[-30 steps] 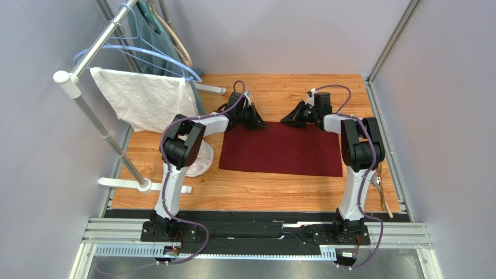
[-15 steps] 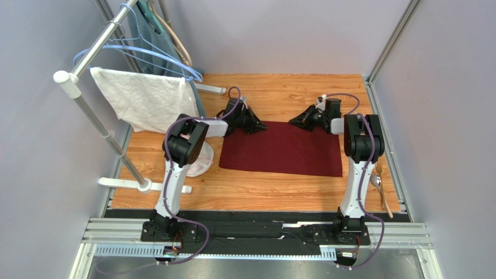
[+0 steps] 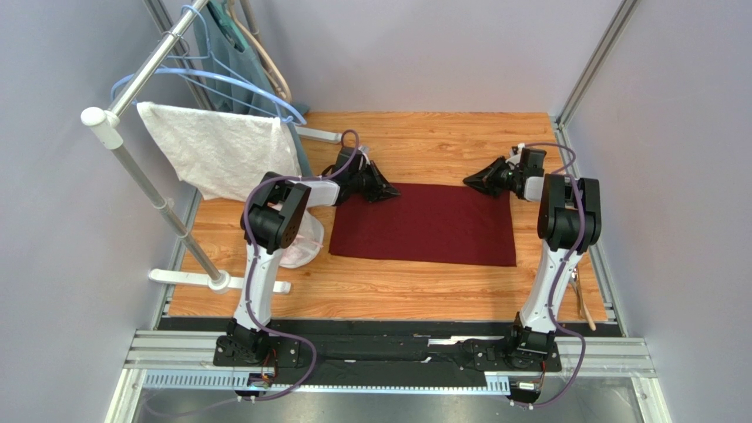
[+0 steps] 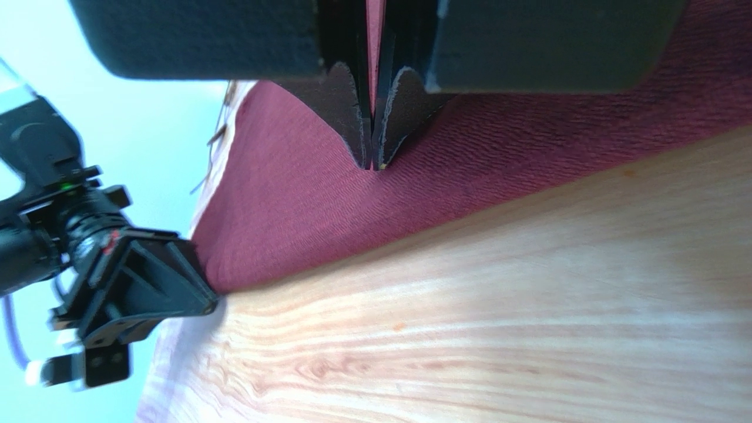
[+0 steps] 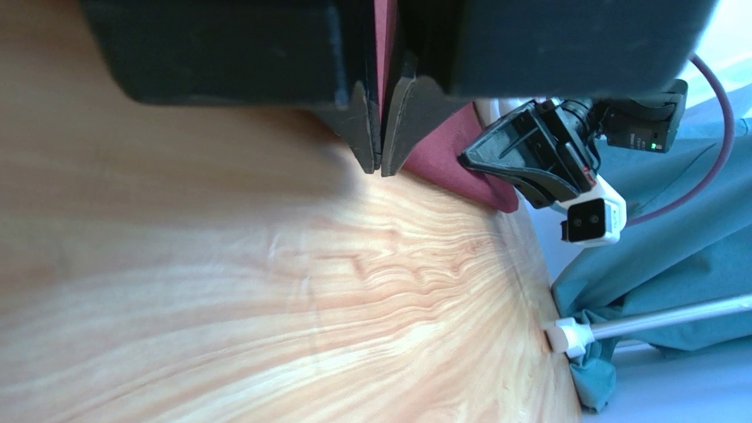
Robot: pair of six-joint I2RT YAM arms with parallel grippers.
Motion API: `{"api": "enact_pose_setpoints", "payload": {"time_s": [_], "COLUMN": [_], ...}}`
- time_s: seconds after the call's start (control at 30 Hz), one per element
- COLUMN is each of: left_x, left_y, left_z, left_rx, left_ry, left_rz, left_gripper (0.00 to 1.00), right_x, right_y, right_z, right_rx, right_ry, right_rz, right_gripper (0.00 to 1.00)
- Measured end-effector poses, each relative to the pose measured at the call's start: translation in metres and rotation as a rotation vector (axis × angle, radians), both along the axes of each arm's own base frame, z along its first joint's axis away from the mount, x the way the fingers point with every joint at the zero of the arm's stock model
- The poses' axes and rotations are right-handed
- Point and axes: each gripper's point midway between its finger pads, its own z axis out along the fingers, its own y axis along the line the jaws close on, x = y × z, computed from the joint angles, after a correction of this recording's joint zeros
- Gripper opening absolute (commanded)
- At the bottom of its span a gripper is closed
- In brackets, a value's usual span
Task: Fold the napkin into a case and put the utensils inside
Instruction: Smooth out the rectangle-folded napkin at the center of the board, then pick up the rectangle-folded napkin from the center of the board.
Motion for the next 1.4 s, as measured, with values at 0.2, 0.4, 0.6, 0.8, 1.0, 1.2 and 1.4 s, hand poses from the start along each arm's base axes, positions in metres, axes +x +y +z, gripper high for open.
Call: {"api": "enact_pose_setpoints", "payload": {"time_s": [0.2,0.4,0.6,0.8,1.0,1.2,1.4], "left_x": [-0.004,0.007,0.023,0.027,-0.003,-0.057,-0.114], "left_y": [-0.015,-0.016,0.014,0.020,0.008,-0.011,-0.018], "left_z": [0.013,0.028,0.004,0.002,0.017,0.068,0.088], "left_rx": [-0.039,-0.089,-0.071,-0.009,0.104,0.123,0.126], "left_ry": [-0.011,-0.027,0.032,0.024,0.016,-0.036,-0.035], "left_rz": [-0.039,-0.015,0.053,0.017,-0.081,-0.196,-0.304], "left_gripper": [0.06,0.04,0.04,0.15,0.19,0.19,0.19], "right_x": [-0.002,-0.014,-0.027,-0.021,-0.040,-0.091,-0.145], "right_y": [0.003,0.001,-0.035,-0.060,-0.084,-0.121,-0.122], "right_z": [0.051,0.048,-0.001,0.000,0.032,0.065,0.025], "right_rx": [-0.039,-0.026,-0.019,-0.106,-0.408,-0.706,-0.840], "right_ry": [-0.089,-0.094,0.029,0.071,0.163,0.235,0.397], "right_rz": [0.005,0.014,-0.047,-0.049,-0.082,-0.127,-0.039], "right_gripper": [0.11,0.11,0.13,0.32,0.69,0.73,0.78]}}
